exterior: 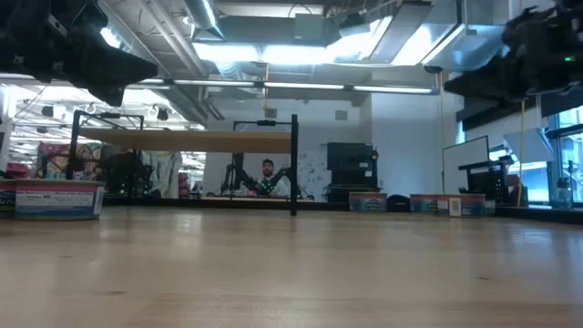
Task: Stack canned seafood by type on shelf
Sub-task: Put the blue tuna can on the shelf
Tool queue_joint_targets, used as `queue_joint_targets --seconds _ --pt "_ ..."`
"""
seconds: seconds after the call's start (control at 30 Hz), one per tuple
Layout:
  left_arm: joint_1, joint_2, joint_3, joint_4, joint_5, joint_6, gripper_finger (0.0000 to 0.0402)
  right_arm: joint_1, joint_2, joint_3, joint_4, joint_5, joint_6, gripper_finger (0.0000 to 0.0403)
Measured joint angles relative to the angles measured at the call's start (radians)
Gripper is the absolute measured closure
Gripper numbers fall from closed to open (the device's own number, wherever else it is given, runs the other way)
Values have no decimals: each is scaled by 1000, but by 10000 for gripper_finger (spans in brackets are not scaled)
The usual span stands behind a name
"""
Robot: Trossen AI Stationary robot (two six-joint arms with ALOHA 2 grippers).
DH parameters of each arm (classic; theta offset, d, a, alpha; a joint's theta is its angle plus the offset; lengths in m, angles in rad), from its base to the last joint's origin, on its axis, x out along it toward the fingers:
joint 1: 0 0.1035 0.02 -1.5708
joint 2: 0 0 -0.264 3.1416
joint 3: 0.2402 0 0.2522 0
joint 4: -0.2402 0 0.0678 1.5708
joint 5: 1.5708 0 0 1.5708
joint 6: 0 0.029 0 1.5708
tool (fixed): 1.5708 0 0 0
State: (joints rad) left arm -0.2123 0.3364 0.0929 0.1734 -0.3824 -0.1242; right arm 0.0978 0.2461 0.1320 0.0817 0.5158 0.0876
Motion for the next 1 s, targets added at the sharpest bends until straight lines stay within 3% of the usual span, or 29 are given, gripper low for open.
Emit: queue_joint_targets --seconds 0.17,0.4,0.5,0.77,1.0 --pt "0 12 0 0 0 0 394 -5 158 96 -137 284 -17 382" --pt "0 12 0 -1 0 1 394 -191 365 229 -301 343 -6 382" --pt "0 12 0 -3 0 1 394 -326 452 275 -326 274 -17 382" --pt "0 12 0 -5 0 1 394 -683 654 338 -397 -32 -21 382" --pt "0 12 0 -5 0 11 394 -838 815 342 -393 -122 -43 382"
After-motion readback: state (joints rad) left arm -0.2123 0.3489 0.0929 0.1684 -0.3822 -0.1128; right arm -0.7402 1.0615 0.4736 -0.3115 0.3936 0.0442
